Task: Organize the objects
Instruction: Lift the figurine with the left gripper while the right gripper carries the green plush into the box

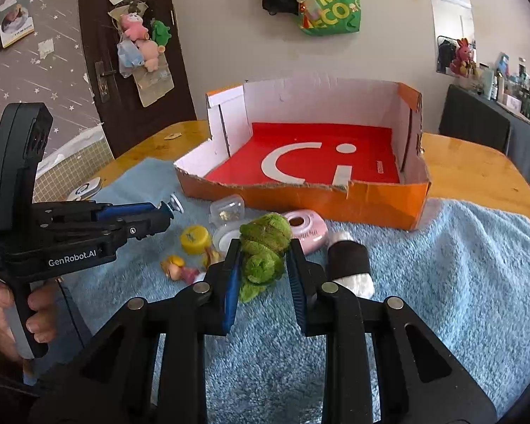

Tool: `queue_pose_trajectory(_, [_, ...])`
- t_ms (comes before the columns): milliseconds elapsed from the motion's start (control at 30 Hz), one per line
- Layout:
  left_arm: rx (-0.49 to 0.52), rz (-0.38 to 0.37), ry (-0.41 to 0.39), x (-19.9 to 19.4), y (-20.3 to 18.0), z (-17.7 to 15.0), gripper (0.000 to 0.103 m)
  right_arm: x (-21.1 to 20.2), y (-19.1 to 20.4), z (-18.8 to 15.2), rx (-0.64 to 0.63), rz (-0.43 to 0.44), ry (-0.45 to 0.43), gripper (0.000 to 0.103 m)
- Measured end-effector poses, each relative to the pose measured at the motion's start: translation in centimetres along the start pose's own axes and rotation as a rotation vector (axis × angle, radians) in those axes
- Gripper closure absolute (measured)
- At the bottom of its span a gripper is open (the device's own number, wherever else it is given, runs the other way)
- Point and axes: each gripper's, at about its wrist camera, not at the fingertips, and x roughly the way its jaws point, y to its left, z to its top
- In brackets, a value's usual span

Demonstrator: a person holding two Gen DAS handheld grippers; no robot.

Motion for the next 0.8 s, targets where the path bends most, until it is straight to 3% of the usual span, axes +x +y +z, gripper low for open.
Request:
queue_pose_trajectory(367, [-0.001,-0.014,-0.027,0.1,-0.2,1.8,0.078,0.3,-0.8,2.0,0.028,0.046,-0.004,0.080])
queue_pose_trajectory(800, [0.003,-0.020,-0.046,0.8,-0.6,4.1,0.078,1.1,-1.5,4.1,0.015,0.038,0.007,0.080])
